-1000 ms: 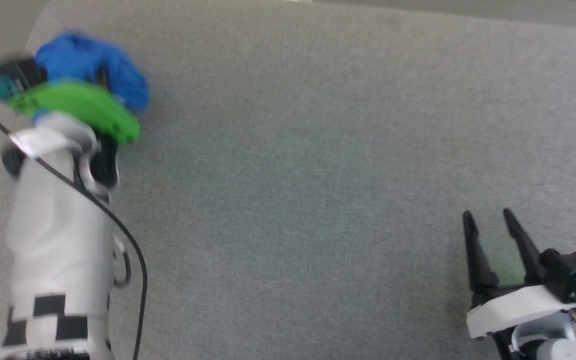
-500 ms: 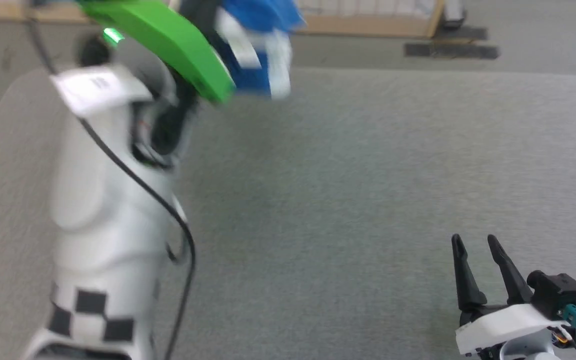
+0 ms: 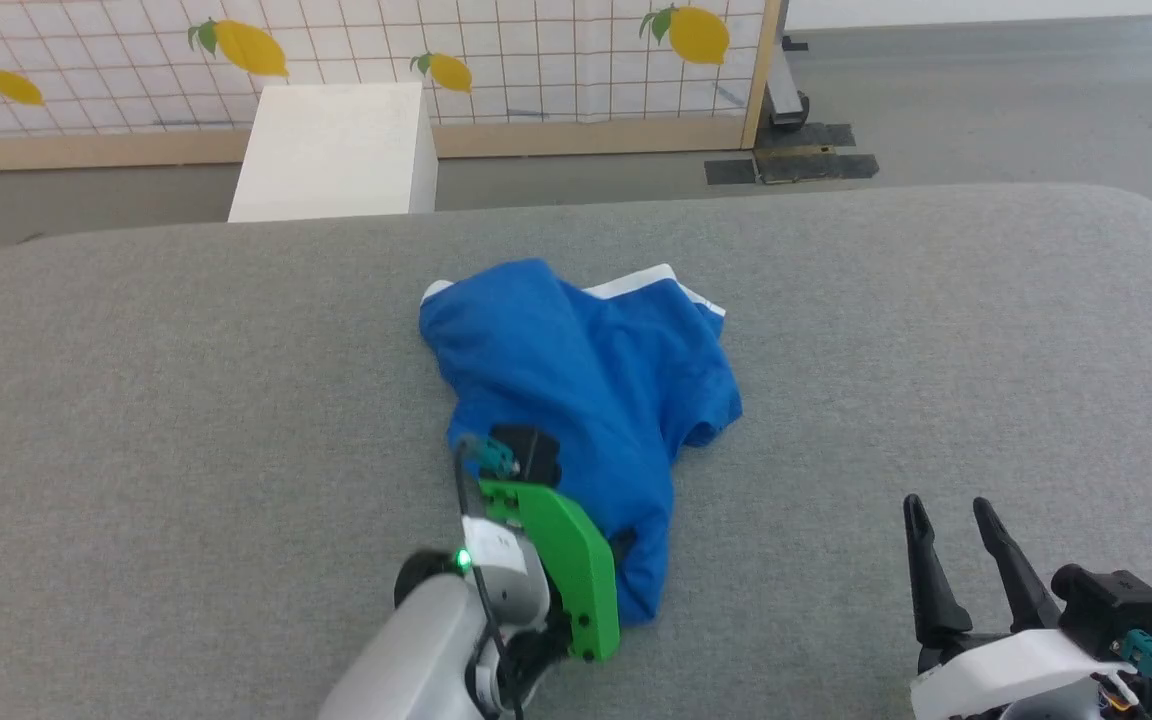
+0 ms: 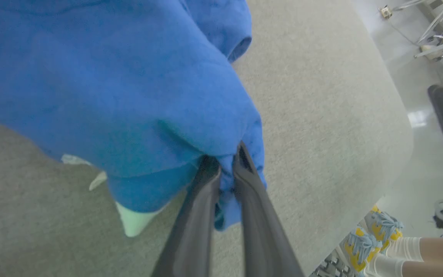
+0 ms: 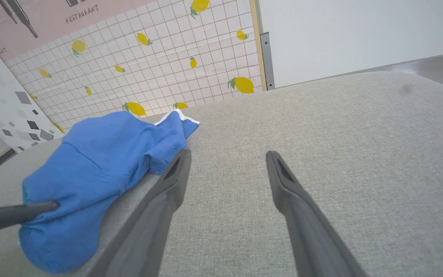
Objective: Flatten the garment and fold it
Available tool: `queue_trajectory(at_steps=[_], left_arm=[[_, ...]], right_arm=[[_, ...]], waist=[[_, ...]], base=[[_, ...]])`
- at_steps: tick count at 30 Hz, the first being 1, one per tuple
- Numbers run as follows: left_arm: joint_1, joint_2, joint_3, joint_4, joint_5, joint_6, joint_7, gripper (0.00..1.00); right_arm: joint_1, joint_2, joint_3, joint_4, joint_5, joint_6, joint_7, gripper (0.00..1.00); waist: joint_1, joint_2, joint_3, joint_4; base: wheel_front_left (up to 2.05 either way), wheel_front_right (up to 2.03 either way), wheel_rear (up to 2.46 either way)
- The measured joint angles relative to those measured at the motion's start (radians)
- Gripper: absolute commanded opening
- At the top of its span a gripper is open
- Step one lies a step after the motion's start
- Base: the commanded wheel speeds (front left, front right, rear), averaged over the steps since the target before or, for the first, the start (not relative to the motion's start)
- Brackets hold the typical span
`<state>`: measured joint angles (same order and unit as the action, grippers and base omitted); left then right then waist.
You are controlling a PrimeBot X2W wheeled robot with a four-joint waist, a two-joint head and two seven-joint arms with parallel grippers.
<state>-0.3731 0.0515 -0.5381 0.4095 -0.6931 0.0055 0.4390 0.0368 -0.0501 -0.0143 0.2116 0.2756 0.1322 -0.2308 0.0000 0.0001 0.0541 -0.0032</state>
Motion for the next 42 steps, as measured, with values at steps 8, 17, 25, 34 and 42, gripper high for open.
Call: queue_trajectory(at_steps=[8,17,25,34,42], left_arm=[[-0.010,-0.001,0.068,-0.031,-0.127,0.022,-0.121,1.00],[0.005,0.172,0.237,-0.168,0.034,0.061,-0.534,1.00],[0.218,0.215,0.210,-0.193,0.223,0.120,-0.690,1.00],[0.291,0.127,0.301,-0.291,0.277,0.124,-0.693,1.00],[0.248,0.077,0.305,-0.302,0.312,0.081,-0.693,1.00]], right_arm=[[0.005,0.000,-0.002,0.016,0.009,0.000,-0.009,1.00],[0.022,0.000,-0.008,0.028,0.011,0.000,-0.009,1.00],[0.030,0.000,-0.043,0.031,0.007,0.000,0.045,1.00],[-0.130,0.000,-0.103,0.072,-0.020,0.000,0.308,1.00],[-0.528,0.000,-0.086,0.235,-0.141,0.000,0.628,1.00]], waist=[[0.0000,0.0000,-0.024,0.012],[0.0000,-0.0001,-0.063,0.036],[0.0000,0.0000,-0.056,0.054],[0.0000,0.0000,0.006,0.076],[0.0000,0.0000,0.092,0.109]], base=[[0.00,0.00,0.00],[0.00,0.00,0.00],[0.00,0.00,0.00],[0.00,0.00,0.00],[0.00,0.00,0.00]])
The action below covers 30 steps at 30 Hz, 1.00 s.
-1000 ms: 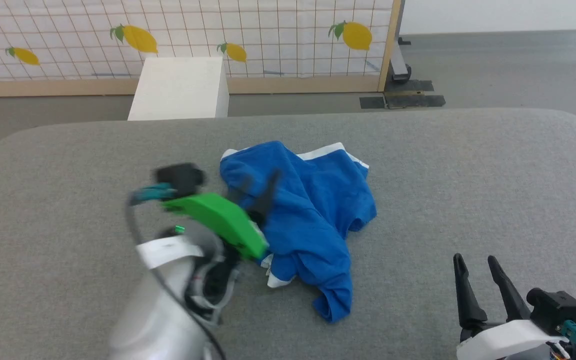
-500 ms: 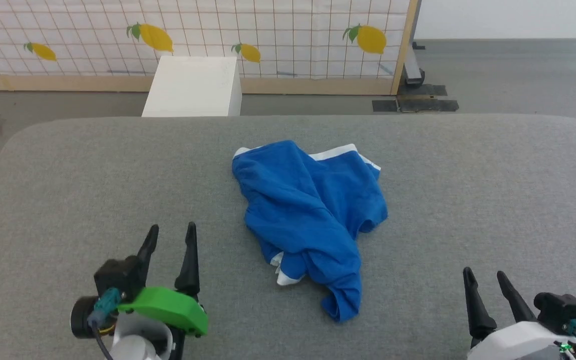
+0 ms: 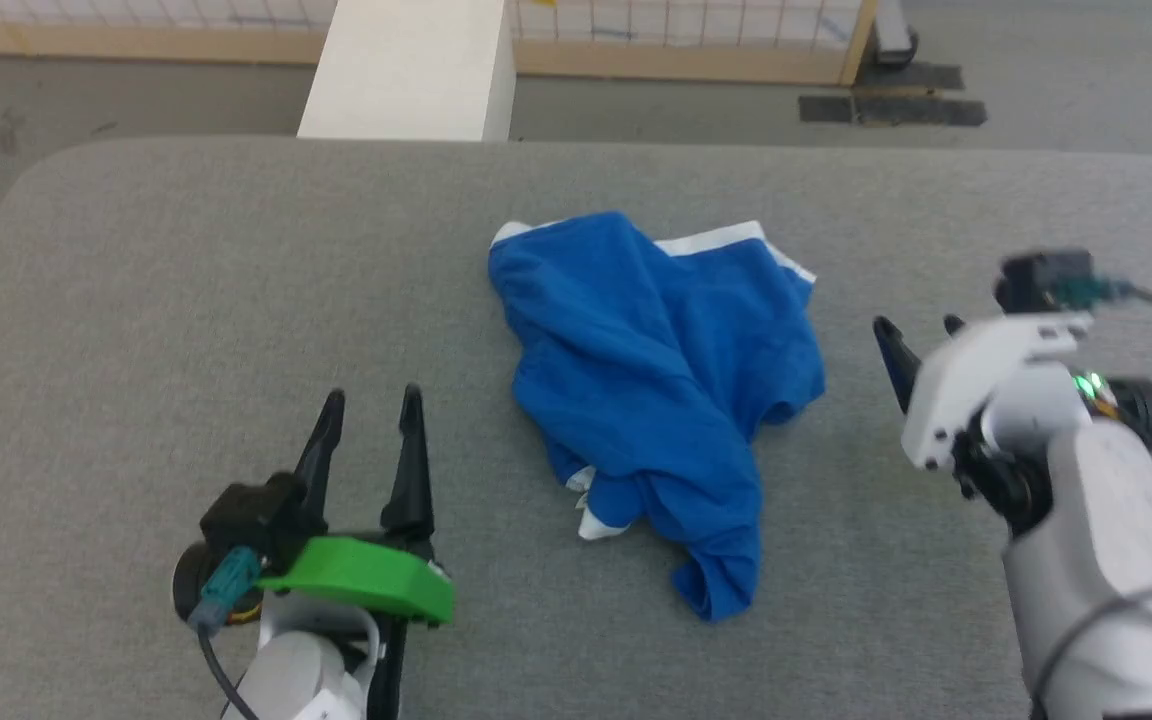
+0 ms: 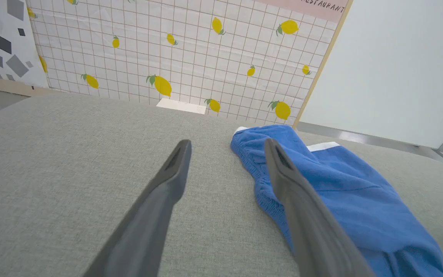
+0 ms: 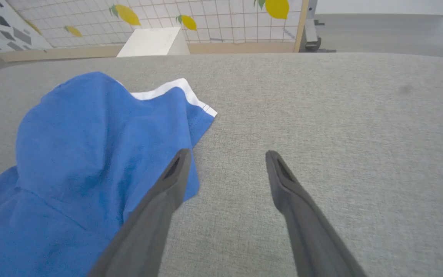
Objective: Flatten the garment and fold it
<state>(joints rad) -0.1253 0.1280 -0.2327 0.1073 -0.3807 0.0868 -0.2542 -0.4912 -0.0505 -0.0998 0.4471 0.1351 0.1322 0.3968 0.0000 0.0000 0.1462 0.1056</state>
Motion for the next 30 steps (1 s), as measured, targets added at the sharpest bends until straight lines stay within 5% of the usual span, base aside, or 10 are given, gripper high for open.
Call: queue_trajectory(at_steps=[7,13,14,16,23,30], left_arm=[[-0.046,-0.040,-0.004,0.004,0.026,-0.026,-0.003,1.00],[-0.045,-0.058,0.005,0.017,0.030,-0.042,-0.003,1.00],[-0.045,-0.059,0.007,0.019,0.032,-0.042,-0.003,1.00],[-0.044,-0.062,0.014,0.024,0.032,-0.043,-0.003,1.00],[-0.044,-0.066,0.025,0.049,0.040,-0.059,-0.004,1.00],[-0.025,-0.069,0.039,0.073,0.040,-0.069,-0.004,1.00]], right_arm=[[-0.142,-0.001,0.055,0.156,-0.098,0.000,0.200,1.00],[-0.144,-0.011,0.092,0.218,-0.107,0.000,0.244,1.00],[-0.146,-0.017,0.095,0.217,-0.104,0.000,0.238,0.33],[-0.150,-0.033,0.097,0.212,-0.094,0.000,0.205,0.00],[-0.116,-0.079,0.064,0.123,0.016,0.000,0.098,0.00],[0.164,-0.081,-0.156,-0.179,0.080,0.000,0.066,0.00]], waist=[[0.0000,0.0000,0.066,0.069],[0.0000,0.0000,0.107,0.130],[0.0000,0.0000,0.113,0.138],[0.0000,0.0000,0.122,0.147],[0.0001,0.0000,0.101,0.142],[0.0000,0.0000,0.032,0.106]], base=[[0.00,0.00,0.00],[0.00,0.00,0.00],[0.00,0.00,0.00],[0.00,0.00,0.00],[0.00,0.00,0.00],[0.00,0.00,0.00]])
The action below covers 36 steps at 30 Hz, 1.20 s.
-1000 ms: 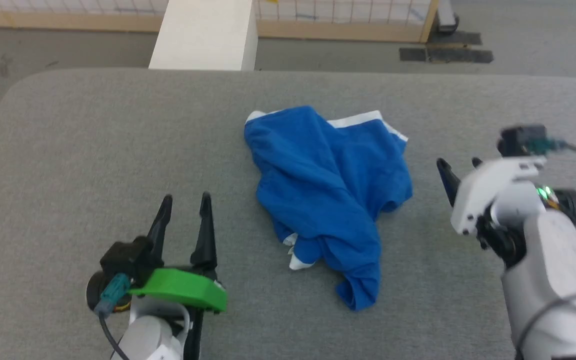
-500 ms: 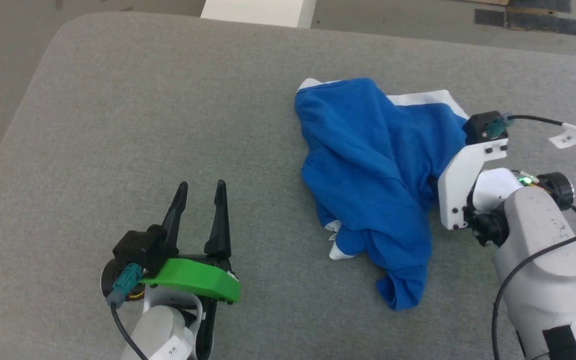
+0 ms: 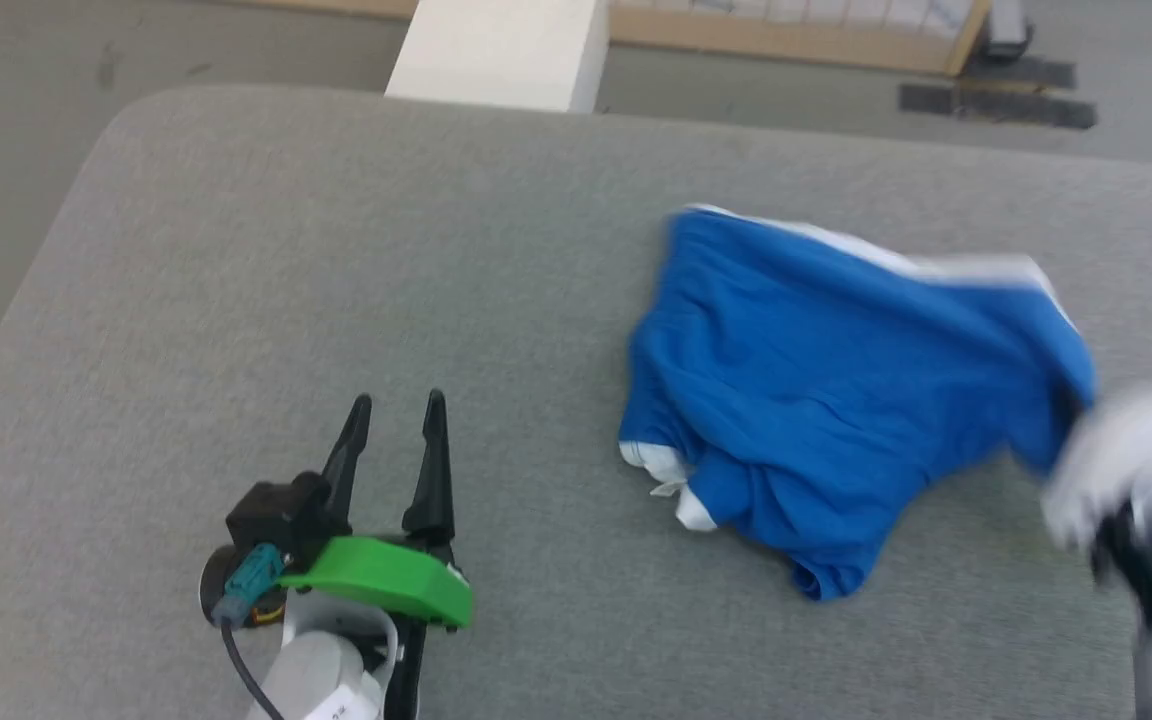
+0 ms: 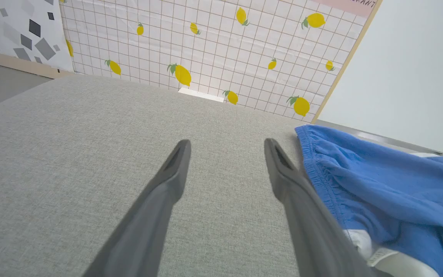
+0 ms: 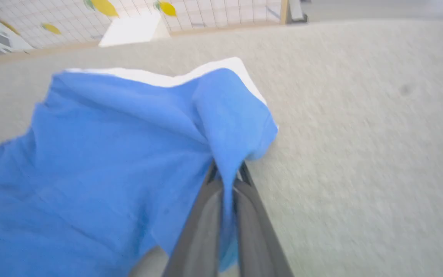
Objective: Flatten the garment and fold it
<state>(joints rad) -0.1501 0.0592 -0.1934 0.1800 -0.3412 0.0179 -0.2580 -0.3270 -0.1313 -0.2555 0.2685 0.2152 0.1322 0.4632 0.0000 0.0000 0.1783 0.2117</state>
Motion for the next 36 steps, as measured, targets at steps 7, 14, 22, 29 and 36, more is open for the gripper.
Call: queue_trajectory(at_steps=[7,14,22,29,36], left_arm=[[0.020,0.002,0.003,0.024,-0.001,-0.009,0.000,1.00],[0.009,0.002,-0.005,0.040,-0.047,-0.021,0.080,1.00],[-0.227,0.001,-0.103,0.139,-0.079,-0.020,0.478,1.00],[-0.329,0.041,-0.175,0.300,-0.044,0.003,0.748,1.00],[-0.329,0.050,-0.165,0.367,-0.062,0.021,0.797,0.00]], right_arm=[[0.291,0.080,-0.020,-0.154,0.040,0.000,0.098,1.00],[0.289,0.081,-0.085,-0.194,0.113,0.000,-0.076,1.00],[0.290,0.081,-0.110,-0.195,0.120,0.000,-0.129,1.00],[0.289,0.081,-0.062,-0.174,0.148,0.000,-0.139,1.00],[0.290,0.081,-0.053,-0.152,0.148,0.000,-0.158,1.00]], waist=[[0.0000,0.0000,-0.044,-0.062],[0.0000,0.0000,-0.068,-0.127],[0.0000,0.0000,-0.066,-0.198],[0.0000,0.0000,-0.040,-0.269],[0.0000,0.0000,-0.006,-0.322]], base=[[0.00,0.00,0.00],[0.00,0.00,0.00],[0.00,0.00,0.00],[0.00,0.00,0.00],[0.00,0.00,0.00]])
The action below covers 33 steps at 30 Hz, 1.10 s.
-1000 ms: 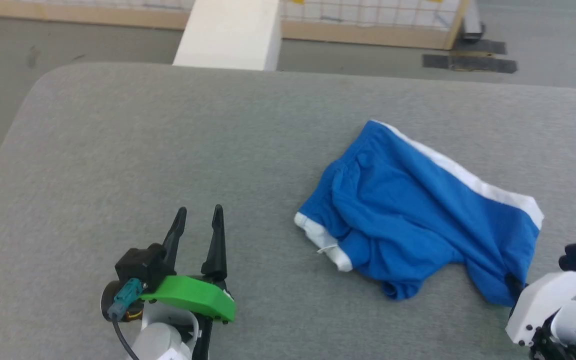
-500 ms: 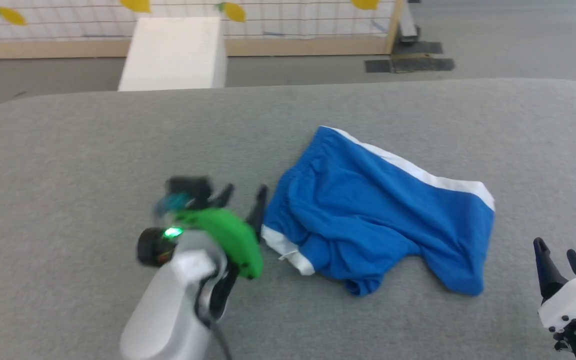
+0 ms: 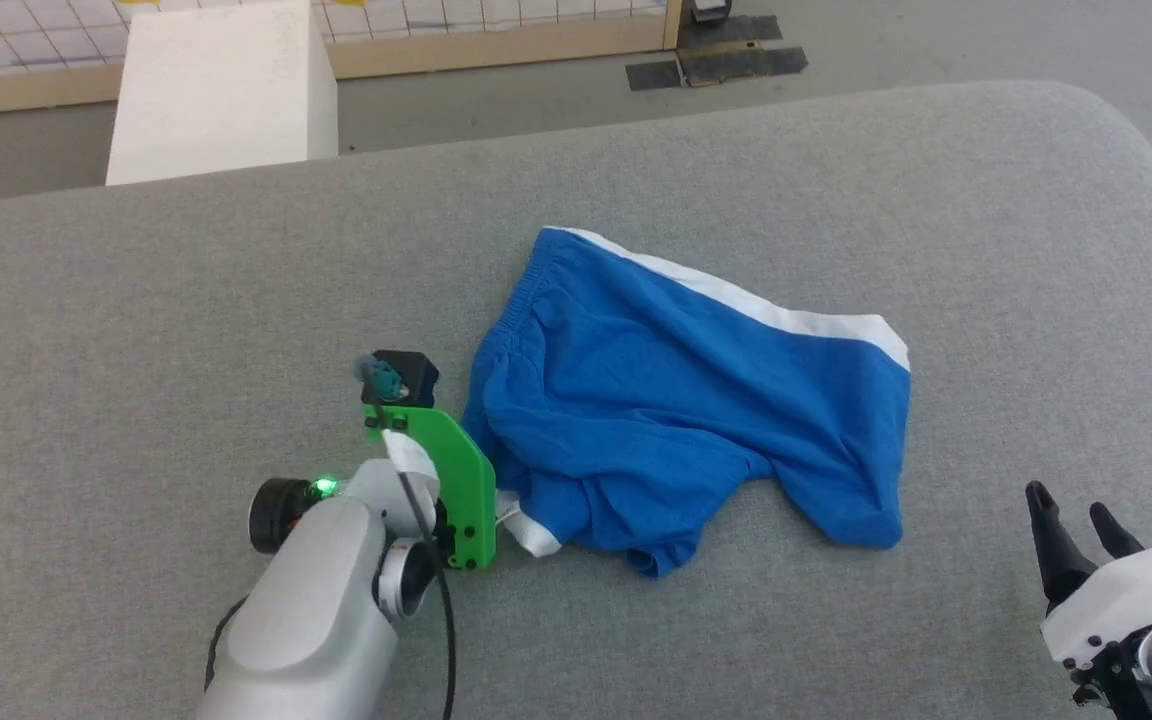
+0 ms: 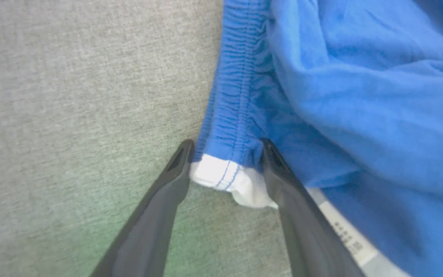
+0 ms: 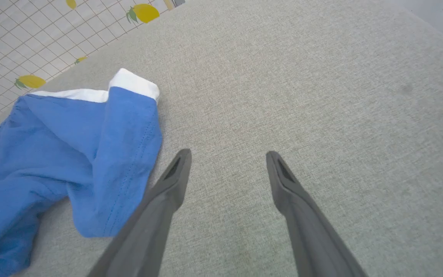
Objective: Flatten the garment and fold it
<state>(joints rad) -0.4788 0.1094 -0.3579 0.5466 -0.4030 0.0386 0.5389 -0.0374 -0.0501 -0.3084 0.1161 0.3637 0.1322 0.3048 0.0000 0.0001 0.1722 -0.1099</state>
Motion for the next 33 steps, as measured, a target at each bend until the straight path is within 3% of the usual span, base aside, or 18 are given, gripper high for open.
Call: queue_trajectory(at_steps=[5,10,14,19,23,27,29,33], left_arm=[[0.010,-0.018,0.085,-0.050,-0.091,-0.009,-0.100,0.00],[0.079,-0.010,0.194,-0.231,-0.168,0.010,-0.186,0.00],[0.234,0.024,0.258,-0.401,-0.190,0.071,-0.191,0.00],[0.463,0.054,0.292,-0.542,-0.197,0.152,-0.118,0.00],[0.631,0.043,0.317,-0.612,-0.207,0.221,-0.087,0.00],[0.748,0.023,0.311,-0.630,-0.244,0.249,-0.032,0.00],[0.768,0.015,0.301,-0.641,-0.254,0.250,-0.021,0.98],[0.736,0.025,0.310,-0.691,-0.244,0.248,-0.046,1.00]], right_arm=[[0.001,0.000,0.013,0.007,0.000,0.000,-0.006,1.00],[0.010,0.000,0.029,0.007,-0.002,0.000,-0.006,1.00],[0.035,0.000,0.043,0.008,-0.002,0.000,0.003,1.00],[0.050,0.000,0.056,0.003,-0.002,0.000,0.014,1.00],[0.050,0.000,0.073,-0.005,-0.002,0.000,0.022,1.00],[0.050,0.000,0.084,-0.005,-0.002,0.000,0.025,1.00],[0.050,0.000,0.088,-0.005,-0.001,0.000,0.025,1.00],[0.050,0.000,0.083,-0.005,0.002,0.000,0.025,1.00]], waist=[[0.0000,0.0000,0.005,0.012],[0.0000,0.0000,-0.015,0.047],[0.0000,0.0000,-0.041,0.097],[0.0000,0.0000,-0.067,0.172],[0.0000,0.0000,-0.084,0.226],[0.0000,0.0000,-0.098,0.266],[0.0000,0.0000,-0.105,0.281],[0.0000,0.0000,-0.113,0.294]], base=[[0.00,0.00,0.00],[0.00,0.00,0.00],[0.00,0.00,0.00],[0.00,0.00,0.00],[0.00,0.00,0.00],[0.00,0.00,0.00],[0.00,0.00,0.00],[0.00,0.00,0.00]])
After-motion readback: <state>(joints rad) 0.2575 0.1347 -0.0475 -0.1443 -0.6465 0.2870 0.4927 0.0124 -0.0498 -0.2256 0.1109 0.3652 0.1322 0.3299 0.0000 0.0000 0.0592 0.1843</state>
